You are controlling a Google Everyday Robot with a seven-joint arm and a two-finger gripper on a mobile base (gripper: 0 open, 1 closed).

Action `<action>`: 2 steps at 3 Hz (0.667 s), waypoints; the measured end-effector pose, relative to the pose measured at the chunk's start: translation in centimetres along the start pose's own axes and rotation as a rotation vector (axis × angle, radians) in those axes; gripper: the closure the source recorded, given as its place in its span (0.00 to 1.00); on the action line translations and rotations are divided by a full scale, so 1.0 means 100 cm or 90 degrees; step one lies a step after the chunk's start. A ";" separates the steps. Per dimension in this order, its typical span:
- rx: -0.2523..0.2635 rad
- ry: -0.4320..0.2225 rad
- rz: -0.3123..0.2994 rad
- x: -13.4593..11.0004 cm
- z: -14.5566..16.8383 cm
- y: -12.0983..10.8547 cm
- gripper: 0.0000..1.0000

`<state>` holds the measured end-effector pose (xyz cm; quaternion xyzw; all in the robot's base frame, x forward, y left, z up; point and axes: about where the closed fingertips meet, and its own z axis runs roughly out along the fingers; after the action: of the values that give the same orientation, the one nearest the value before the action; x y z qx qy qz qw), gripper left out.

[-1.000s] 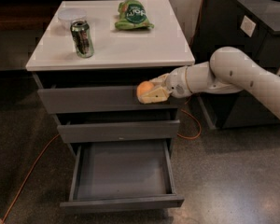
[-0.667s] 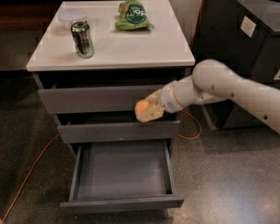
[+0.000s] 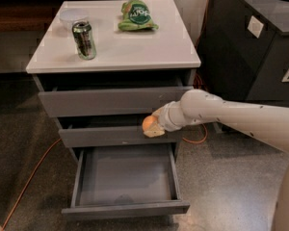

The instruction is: Place orange into bottom drawer

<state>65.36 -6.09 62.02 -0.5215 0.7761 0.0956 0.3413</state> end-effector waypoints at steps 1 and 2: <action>0.040 -0.011 -0.004 -0.002 0.005 -0.013 1.00; 0.040 -0.011 -0.004 -0.003 0.005 -0.013 1.00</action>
Offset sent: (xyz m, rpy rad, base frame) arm 0.0125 -0.0017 -0.0013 -0.0060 -0.0528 -0.0296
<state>66.76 -6.20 62.10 -0.5121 0.7741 0.0746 0.3646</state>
